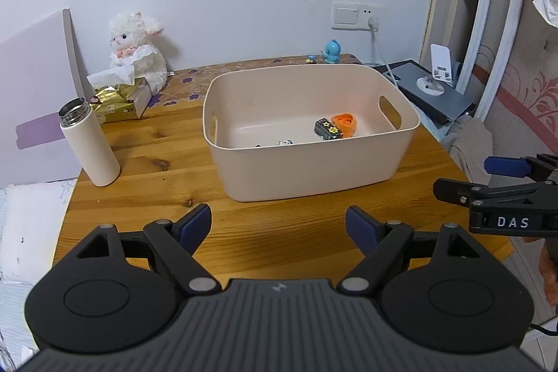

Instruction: Organize objects

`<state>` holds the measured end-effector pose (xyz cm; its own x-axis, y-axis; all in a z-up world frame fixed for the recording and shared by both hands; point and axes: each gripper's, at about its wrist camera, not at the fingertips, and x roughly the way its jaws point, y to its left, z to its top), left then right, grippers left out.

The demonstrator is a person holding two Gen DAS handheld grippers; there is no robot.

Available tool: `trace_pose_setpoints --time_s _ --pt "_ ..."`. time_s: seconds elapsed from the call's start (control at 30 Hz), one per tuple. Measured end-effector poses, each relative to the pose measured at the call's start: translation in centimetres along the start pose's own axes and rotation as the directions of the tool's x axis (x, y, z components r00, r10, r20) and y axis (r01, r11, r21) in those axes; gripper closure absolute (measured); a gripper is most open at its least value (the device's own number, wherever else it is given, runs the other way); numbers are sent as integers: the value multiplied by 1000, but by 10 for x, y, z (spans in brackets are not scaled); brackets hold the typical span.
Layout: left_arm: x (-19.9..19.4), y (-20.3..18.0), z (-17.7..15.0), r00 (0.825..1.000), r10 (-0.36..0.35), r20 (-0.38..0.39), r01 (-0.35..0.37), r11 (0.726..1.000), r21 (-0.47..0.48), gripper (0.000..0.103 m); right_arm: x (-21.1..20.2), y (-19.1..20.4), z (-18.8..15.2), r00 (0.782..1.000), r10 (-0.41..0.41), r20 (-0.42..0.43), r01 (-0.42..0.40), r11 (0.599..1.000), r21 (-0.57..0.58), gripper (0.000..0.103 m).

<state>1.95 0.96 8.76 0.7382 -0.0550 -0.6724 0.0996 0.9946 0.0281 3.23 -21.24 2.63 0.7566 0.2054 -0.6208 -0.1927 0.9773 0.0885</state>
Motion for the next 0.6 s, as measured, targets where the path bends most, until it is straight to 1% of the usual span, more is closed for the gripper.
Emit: trace_pose_setpoints --time_s 0.33,0.6 --pt "-4 -1 -2 1000 -26 6 26 1000 12 18 0 1 -1 1000 -6 -2 6 1000 -2 11" --pt "-4 3 -4 1000 -25 12 25 1000 6 17 2 0 -5 1000 -14 -15 14 1000 1 10"
